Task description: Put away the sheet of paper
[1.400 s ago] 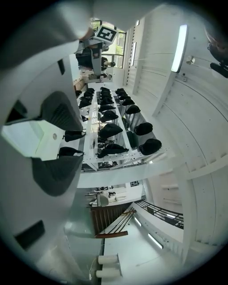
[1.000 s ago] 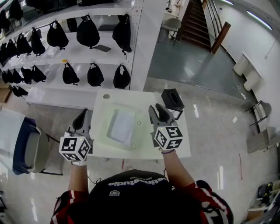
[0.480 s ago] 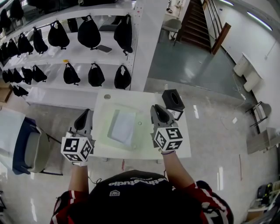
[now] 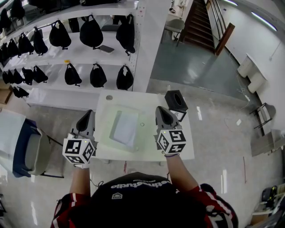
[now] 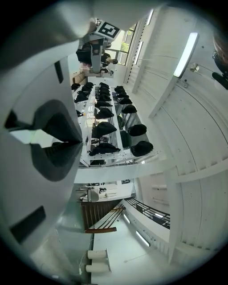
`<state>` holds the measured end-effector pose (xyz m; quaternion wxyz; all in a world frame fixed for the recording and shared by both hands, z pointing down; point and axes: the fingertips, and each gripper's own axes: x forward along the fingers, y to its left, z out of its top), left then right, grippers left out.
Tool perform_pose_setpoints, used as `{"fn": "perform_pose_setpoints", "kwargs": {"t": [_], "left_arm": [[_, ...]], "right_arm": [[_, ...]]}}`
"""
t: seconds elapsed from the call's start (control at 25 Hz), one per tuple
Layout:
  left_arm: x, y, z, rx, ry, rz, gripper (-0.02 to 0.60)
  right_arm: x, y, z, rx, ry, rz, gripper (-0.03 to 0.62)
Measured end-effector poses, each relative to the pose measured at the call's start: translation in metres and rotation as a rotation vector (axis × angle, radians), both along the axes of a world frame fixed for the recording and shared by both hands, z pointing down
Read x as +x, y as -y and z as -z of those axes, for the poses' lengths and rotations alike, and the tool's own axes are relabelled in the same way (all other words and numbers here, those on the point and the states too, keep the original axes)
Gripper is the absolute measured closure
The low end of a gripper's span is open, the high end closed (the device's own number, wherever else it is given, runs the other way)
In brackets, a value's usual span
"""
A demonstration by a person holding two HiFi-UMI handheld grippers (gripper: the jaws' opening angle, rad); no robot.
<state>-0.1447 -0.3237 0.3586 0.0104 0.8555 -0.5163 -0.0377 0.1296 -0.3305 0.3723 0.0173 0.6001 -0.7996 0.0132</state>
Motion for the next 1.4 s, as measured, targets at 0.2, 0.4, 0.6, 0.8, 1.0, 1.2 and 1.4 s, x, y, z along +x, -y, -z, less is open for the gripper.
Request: {"fn": "perform_pose_setpoints", "kwargs": {"t": [0.2,0.4,0.6,0.8,1.0,1.2,1.4], "left_arm": [[0.0017,-0.0014,0.0004,0.003,0.002,-0.002,0.578],[0.0022,-0.0022,0.0005,0.003,0.0,-0.001,0.578],[0.0017,-0.0028,0.0002,0.004,-0.001,0.0,0.578],[0.0007,-0.0044,0.0,0.003,-0.001,0.0,0.578],[-0.002,-0.0029,-0.0006,-0.001,-0.013,0.001,0.578],[-0.0019,-0.0024,-0.0013,0.002,-0.014,-0.003,0.578],[-0.0018,-0.0008,0.0011,0.004,-0.012,-0.005,0.578]], "right_arm": [[0.0014,-0.0027,-0.0001,0.003,0.002,-0.003,0.591],[0.0037,-0.0046,-0.001,0.004,-0.017,-0.018,0.591],[0.0034,-0.0054,-0.0032,-0.003,-0.012,-0.018,0.591],[0.0005,-0.0069,-0.0028,-0.002,-0.008,-0.012,0.591],[0.0005,-0.0056,-0.0042,-0.007,-0.009,-0.014,0.591],[0.0,-0.0052,-0.003,-0.004,-0.007,-0.017,0.591],[-0.0019,-0.0037,-0.0023,-0.009,0.0,-0.014,0.591]]}}
